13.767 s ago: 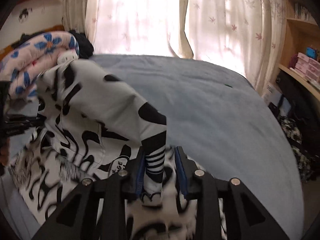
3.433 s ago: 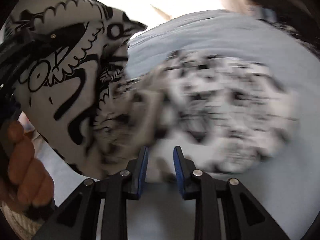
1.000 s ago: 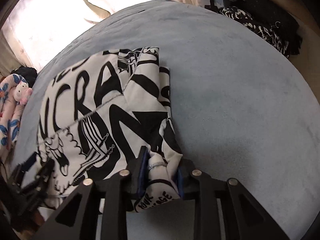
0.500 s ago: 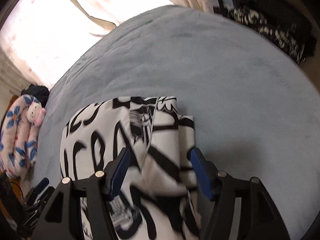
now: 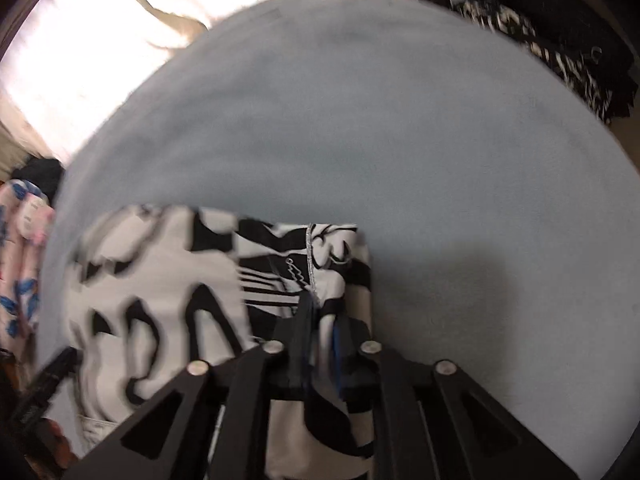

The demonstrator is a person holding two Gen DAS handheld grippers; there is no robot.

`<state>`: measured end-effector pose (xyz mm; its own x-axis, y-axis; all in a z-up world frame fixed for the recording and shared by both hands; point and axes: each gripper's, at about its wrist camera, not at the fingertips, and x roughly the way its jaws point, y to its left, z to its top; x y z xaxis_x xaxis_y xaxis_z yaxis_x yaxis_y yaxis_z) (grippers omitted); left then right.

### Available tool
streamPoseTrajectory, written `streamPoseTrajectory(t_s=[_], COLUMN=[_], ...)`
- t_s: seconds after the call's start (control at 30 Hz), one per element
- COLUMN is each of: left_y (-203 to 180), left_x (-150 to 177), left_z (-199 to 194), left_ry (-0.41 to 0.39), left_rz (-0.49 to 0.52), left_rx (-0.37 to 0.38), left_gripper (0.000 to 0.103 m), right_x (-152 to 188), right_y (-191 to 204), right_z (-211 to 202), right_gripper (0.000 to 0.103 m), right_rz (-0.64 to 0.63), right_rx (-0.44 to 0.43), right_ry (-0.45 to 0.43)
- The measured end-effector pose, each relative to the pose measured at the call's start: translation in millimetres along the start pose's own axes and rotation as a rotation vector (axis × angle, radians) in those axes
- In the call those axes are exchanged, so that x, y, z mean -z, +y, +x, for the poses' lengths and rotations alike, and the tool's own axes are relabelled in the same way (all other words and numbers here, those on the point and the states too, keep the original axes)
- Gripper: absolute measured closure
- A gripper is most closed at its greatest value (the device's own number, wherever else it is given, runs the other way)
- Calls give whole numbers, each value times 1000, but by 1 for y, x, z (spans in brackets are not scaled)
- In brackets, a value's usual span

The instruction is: Fold large clothes

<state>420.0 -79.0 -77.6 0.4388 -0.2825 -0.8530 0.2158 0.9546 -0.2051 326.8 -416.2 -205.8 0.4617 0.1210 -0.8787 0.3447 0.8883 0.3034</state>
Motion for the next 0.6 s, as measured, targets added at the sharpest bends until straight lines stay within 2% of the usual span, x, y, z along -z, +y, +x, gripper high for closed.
streamPoseTrajectory(t_s=[0.03, 0.1, 0.2, 0.27, 0.37, 0.53, 0.6], left_y=[-2, -1, 0, -3, -14, -31, -35], left_x=[1, 1, 2, 3, 10, 20, 23], left_z=[1, -1, -7, -15, -30, -64, -77], left_ry=[-3, -6, 11, 8, 3, -48, -72], left_rz=[5, -2, -4, 19, 76, 124, 124], left_rx=[-9, -3, 4, -22, -60, -51, -37], left_gripper=[23, 23, 23, 23, 23, 23, 23], right_x=[0, -1, 2, 6, 11, 27, 38], right_y=[0, 1, 0, -3, -1, 20, 32], right_z=[-1, -7, -19, -34, -55, -92, -104], right_gripper=[92, 84, 61, 60, 60, 59, 55], right_rz=[4, 7, 14, 19, 0, -86, -125], right_rx=[2, 18, 43, 25, 46, 12, -14], right_ry=[-3, -9, -18, -38, -70, -122, -125])
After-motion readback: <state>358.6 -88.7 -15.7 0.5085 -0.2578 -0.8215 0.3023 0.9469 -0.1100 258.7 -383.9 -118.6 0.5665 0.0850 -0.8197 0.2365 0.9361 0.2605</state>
